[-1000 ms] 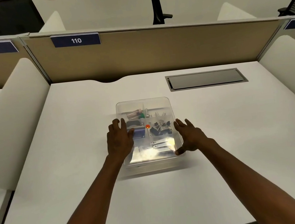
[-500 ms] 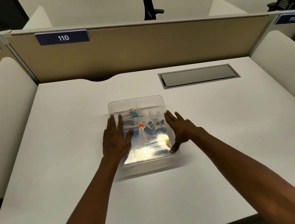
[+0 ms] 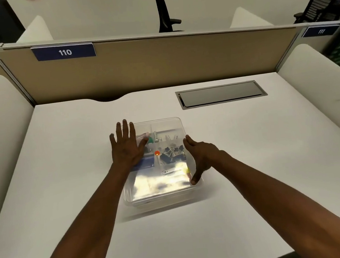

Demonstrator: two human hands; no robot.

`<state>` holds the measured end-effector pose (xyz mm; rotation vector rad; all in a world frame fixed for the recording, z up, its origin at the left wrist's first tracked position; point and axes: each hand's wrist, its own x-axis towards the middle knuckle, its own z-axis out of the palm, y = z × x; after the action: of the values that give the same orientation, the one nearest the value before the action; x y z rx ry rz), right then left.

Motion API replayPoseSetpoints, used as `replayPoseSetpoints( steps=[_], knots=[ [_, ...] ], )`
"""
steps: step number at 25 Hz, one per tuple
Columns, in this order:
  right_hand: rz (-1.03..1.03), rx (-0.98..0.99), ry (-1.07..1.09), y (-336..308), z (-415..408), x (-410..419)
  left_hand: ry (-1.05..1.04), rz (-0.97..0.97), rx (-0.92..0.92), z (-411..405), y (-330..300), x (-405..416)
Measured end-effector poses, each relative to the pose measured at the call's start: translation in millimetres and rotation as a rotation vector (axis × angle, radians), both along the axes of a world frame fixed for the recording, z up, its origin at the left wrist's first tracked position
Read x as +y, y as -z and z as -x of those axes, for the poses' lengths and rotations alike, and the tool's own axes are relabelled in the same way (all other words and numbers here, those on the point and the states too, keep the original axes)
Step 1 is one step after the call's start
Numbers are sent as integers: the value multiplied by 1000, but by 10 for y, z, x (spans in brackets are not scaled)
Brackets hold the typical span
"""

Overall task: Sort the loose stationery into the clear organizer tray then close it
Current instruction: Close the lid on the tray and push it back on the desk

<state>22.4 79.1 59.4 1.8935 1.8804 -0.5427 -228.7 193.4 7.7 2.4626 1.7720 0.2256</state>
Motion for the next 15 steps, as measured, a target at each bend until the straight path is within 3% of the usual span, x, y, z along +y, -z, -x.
replayPoseSetpoints(
  steps=[9,15],
  knots=[
    [-32,-66,-50,-91,29,188,66,73,-29,4,68,74],
    [-538,-24,163,9,289,541,72,49,-31,30,68,91]
  ],
)
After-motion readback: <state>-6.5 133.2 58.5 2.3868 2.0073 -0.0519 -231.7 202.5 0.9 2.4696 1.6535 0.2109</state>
